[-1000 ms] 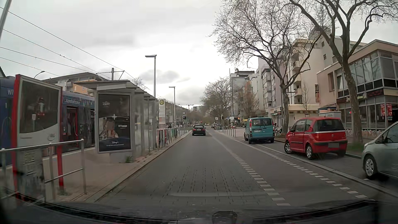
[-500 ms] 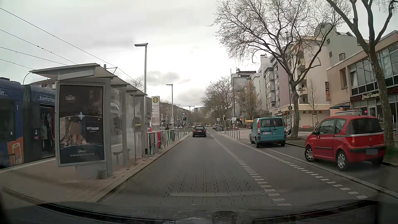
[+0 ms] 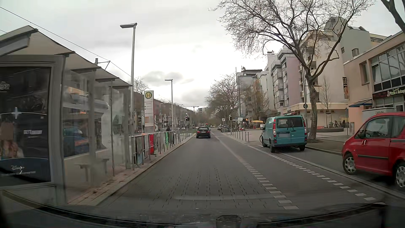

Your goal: Follow the waypoints while adhering to traffic rules and regulations

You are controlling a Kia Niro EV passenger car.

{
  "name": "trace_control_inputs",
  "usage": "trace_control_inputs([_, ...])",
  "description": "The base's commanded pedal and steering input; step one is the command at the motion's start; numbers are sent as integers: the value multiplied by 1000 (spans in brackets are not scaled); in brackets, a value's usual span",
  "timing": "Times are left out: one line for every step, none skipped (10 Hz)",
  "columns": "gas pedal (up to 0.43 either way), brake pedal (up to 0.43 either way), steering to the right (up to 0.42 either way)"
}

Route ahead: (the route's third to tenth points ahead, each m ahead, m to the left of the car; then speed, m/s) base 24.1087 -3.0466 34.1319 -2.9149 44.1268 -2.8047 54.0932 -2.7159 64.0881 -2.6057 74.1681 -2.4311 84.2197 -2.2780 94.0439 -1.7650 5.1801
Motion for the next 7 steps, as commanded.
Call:
trace_control_inputs([79, 0, -7])
trace_control_inputs([79, 0, -6])
trace_control_inputs([67, 0, -6])
trace_control_inputs([67, 0, -6])
trace_control_inputs([67, 0, -6])
trace_control_inputs([67, 0, -6])
trace_control_inputs([67, 0, -6])
